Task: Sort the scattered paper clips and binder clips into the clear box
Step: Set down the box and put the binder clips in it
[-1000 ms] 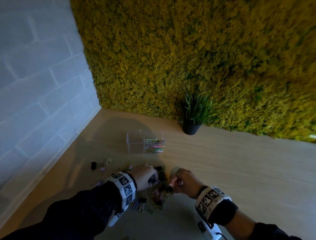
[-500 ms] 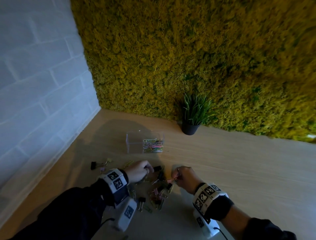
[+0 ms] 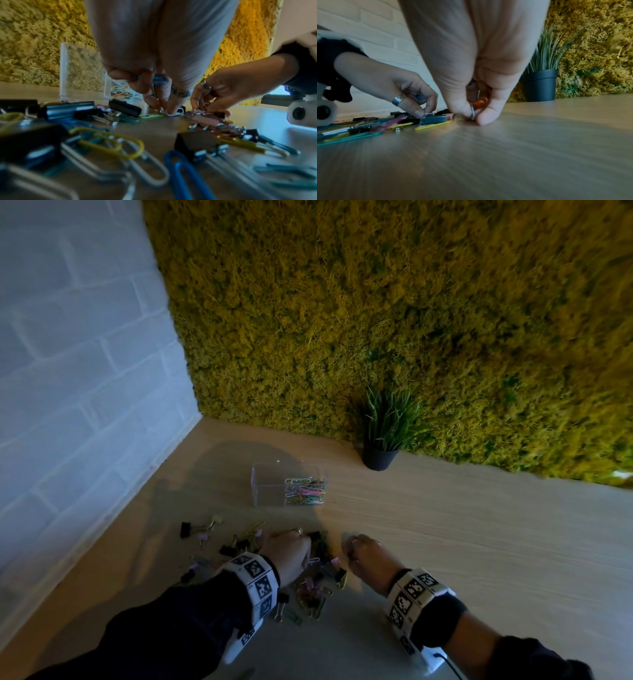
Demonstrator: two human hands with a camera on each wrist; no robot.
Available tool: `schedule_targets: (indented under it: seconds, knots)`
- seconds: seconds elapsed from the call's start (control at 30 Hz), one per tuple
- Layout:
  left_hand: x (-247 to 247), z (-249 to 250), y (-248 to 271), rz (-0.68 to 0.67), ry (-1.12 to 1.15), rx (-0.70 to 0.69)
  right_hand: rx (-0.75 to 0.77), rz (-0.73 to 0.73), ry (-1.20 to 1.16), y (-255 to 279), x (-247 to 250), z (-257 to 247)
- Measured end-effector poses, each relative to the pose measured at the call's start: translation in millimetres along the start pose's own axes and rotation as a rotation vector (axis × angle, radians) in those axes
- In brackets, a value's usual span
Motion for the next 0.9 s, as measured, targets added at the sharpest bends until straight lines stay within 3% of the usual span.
schedule_targets:
  seconds: [0.13, 0.27, 0.37, 0.43, 0.5, 0.57, 0.63, 0.7, 0.77, 0.8, 0.9]
  knots:
    - [5.0, -8.7, 1.6, 0.034, 0.201, -0.019, -0.04, 0.028, -0.03, -3.1, 0.9, 4.4]
    - [15.1, -32.1, 6.1, 0.048, 0.868, 0.067, -0.096, 0.008, -0.163, -1.3, 7.5, 13.9]
    - [15.2, -40.0, 7.2, 0.031, 1.352, 0.134, -0.247, -0.074, -0.54, 3.0, 5.0, 34.5]
    - [6.9, -36.7, 8.2, -0.08, 1.68, 0.165, -0.302, -0.079, -0.831, 3.8, 2.5, 42.0]
    - [-0.9, -31.2, 10.3, -0.188, 1.855, 0.192, -0.311, -0.048, -1.008, 4.9, 8.0, 41.1]
    - [-6.5, -30.1, 11.5, -0.219, 1.795, 0.245, -0.355, -0.05, -1.072, 6.9, 7.3, 39.5]
    - [-10.0, -33.2, 11.4, -0.195, 1.57, 0.31, -0.385, -0.033, -0.946, 4.6, 9.0, 41.4]
    - [-5.3, -34.4, 11.6, -0.153, 1.181, 0.28, -0.326, 0.034, -0.654, -3.4, 22.4, 30.8]
    - [-0.4, -32.4, 10.5, -0.108, 0.681, 0.174, -0.284, 0.176, -0.54, -7.1, 33.3, 27.7]
    - [0.1, -30.0, 11.5, -0.099, 0.468, 0.129, -0.182, 0.24, -0.428, -12.4, 37.9, 22.5]
    - [0.3, -30.6, 12.5, -0.044, 0.169, 0.107, -0.246, -0.037, -0.222, -7.3, 8.1, 16.1]
Point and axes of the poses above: each hand's wrist, its own y-axis away from the middle knuckle, its own x-axis out of the back of the hand, z = x × y, the point moved 10 cm from there along -y, towards the middle knuckle, and after that the axes turned 6 degrees about -y, right-handed, at the moved point
